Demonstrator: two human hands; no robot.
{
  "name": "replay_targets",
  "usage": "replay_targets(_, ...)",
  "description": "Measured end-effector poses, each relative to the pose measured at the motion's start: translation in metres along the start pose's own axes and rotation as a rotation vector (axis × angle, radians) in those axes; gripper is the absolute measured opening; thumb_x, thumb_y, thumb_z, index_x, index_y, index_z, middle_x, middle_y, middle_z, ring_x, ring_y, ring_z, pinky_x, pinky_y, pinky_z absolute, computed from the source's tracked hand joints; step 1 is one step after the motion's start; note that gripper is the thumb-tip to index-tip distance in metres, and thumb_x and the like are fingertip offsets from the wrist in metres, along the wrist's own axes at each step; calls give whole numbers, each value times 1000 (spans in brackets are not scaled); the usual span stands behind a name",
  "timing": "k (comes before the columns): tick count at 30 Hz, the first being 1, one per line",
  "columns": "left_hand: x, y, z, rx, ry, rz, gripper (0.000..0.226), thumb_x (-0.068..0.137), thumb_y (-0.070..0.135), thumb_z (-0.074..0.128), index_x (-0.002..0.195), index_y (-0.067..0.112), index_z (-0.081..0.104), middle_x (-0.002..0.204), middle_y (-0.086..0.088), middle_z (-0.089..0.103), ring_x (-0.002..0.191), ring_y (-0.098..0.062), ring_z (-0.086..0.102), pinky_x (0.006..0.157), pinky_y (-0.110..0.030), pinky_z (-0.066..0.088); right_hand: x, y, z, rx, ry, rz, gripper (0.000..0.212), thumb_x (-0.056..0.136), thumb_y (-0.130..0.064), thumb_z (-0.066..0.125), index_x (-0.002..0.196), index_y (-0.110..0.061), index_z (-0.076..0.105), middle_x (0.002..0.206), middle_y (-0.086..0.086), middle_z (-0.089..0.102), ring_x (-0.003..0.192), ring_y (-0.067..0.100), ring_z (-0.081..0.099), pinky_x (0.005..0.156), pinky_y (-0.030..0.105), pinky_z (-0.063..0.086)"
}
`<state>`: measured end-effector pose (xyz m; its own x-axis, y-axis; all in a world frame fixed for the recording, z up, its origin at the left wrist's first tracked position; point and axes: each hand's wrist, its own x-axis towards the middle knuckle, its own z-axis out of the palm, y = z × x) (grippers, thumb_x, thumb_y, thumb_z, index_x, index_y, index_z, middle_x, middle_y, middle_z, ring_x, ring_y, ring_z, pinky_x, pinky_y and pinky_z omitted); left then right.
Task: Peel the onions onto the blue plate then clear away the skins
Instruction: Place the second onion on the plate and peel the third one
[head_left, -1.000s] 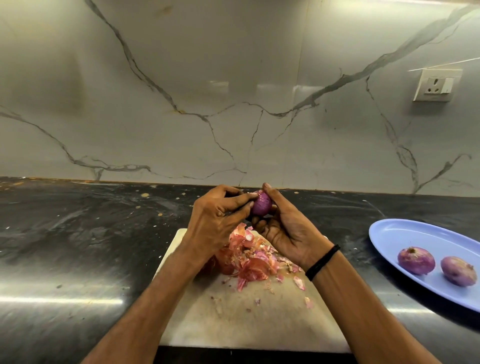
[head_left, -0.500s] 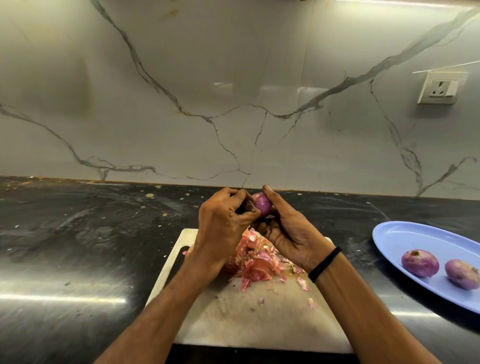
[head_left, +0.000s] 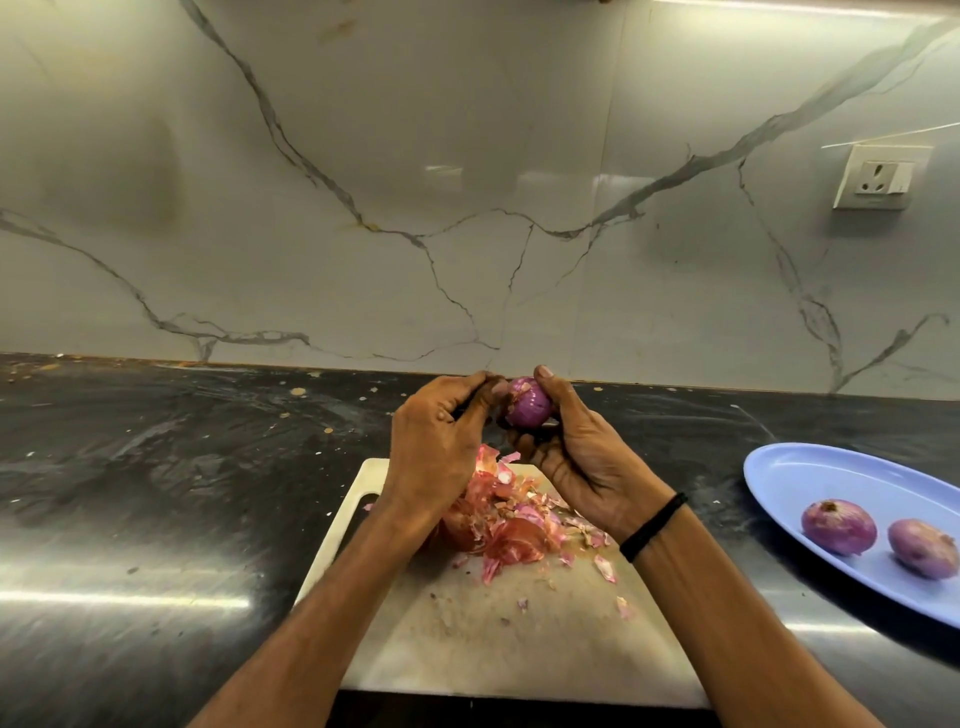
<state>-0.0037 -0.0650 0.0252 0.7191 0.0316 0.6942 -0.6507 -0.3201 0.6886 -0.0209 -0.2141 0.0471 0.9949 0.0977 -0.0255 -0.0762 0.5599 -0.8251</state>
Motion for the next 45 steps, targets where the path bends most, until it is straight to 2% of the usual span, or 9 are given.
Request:
replay_targets(5, -3, 1, 5, -61, -6, 29, 36, 82, 34, 71, 116, 21, 72, 111, 4, 69, 106, -8, 66, 91, -25, 56, 4, 1, -1, 91, -45, -17, 41, 92, -29, 67, 116, 3, 60, 101, 19, 64, 71, 17, 66, 68, 28, 59)
replay_targets(13, -7, -2, 8, 113, 117, 34, 15, 86, 2, 73, 99, 8, 77, 92, 0, 71, 82, -3, 66, 76, -7, 52, 6, 11, -4, -126, -65, -25, 43, 92, -31, 66, 116, 5, 67, 109, 23, 66, 95, 29, 62, 94, 40, 54)
replay_targets(19, -8, 8, 8, -8, 205, -150, 26, 92, 4, 64, 94, 28, 74, 74, 24, 63, 73, 7, 65, 63, -7, 50, 2, 8, 3, -124, -57, -10, 36, 89, -31, 68, 103, 2, 72, 107, 24, 68, 91, 31, 65, 86, 42, 59)
replay_targets(23, -5, 0, 4, 86, 247, -166, 22, 93, 4, 63, 110, 12, 74, 86, 19, 65, 82, 1, 66, 76, -12, 53, 1, 4, 3, -84, -22, -45, 32, 95, -29, 62, 107, 1, 65, 105, 22, 66, 78, 23, 68, 68, 29, 61)
replay_targets(28, -4, 5, 5, 58, 139, -78, 28, 94, 11, 65, 121, 17, 69, 114, 7, 69, 100, 0, 64, 87, -10, 51, 3, 4, 0, -58, -68, -80, 26, 96, -22, 60, 106, 1, 67, 97, 16, 72, 86, 26, 70, 78, 37, 62)
replay_targets(32, -4, 7, 5, 1, 106, -70, 25, 88, 25, 73, 113, 22, 74, 107, 7, 72, 98, -1, 67, 86, -14, 54, 5, 6, -2, -102, -83, -117, 31, 95, -20, 62, 115, 3, 66, 113, 22, 65, 96, 31, 65, 82, 40, 60)
replay_targets(36, -4, 3, 5, 62, 160, -58, 20, 88, 15, 72, 108, 15, 75, 99, 1, 74, 88, 0, 66, 80, -9, 52, 6, 8, -3, -168, -95, -148, 35, 94, -16, 62, 123, 3, 63, 123, 24, 63, 102, 33, 64, 73, 32, 61)
replay_targets(41, -7, 0, 12, 210, 140, 10, 17, 91, 6, 69, 107, 4, 73, 96, -5, 73, 80, -5, 62, 75, -3, 47, 10, 11, -4, -233, -78, -182, 36, 94, -15, 61, 124, 4, 62, 123, 22, 65, 106, 30, 66, 89, 40, 59)
replay_targets(45, -6, 2, 12, 199, 144, -9, 14, 94, 2, 62, 103, 6, 73, 90, -2, 70, 78, -7, 63, 75, -8, 50, 5, 12, 2, -66, -115, -131, 40, 95, -16, 60, 123, 11, 59, 122, 27, 64, 100, 28, 66, 76, 32, 61)
